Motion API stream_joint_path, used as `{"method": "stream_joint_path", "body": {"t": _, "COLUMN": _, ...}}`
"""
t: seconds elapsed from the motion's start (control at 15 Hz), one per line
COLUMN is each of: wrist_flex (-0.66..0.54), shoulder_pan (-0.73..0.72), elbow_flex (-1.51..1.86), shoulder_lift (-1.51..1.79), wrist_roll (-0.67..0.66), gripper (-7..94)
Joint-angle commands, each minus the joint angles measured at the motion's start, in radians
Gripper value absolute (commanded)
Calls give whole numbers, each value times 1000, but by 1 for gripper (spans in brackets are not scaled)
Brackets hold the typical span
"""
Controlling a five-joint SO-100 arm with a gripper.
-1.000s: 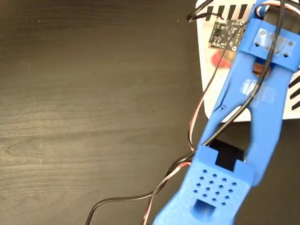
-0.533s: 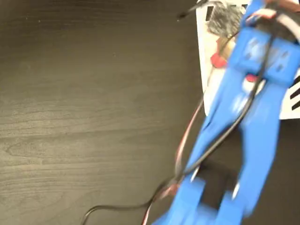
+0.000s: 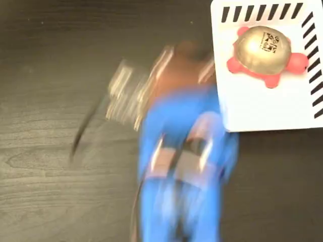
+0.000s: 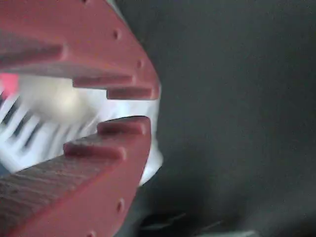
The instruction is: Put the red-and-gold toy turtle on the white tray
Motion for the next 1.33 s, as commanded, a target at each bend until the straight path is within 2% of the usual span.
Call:
{"method": "stream_joint_path", "body": {"t": 0.0, "wrist_flex": 23, "shoulder_pan": -74, "elbow_flex": 285, "shoulder_lift": 370, "wrist_roll": -12, "gripper": 0}}
{"method": "stream_joint_path", "body": {"t": 0.27, "wrist_flex": 288, "shoulder_pan": -167, "elbow_flex": 462, "shoulder_lift": 718, "wrist_roll": -20, "gripper": 0}}
{"method": "stream_joint_path", "body": {"t": 0.4, "wrist_flex": 414, "shoulder_pan": -195, "elbow_flex": 462, "shoulder_lift": 802, "wrist_roll": 28, "gripper": 0}}
{"method": "stream_joint_path", "body": {"t": 1.27, "wrist_flex": 448, "shoulder_pan": -199, "elbow_flex": 462, "shoulder_lift": 833, "wrist_roll": 26, "gripper": 0}}
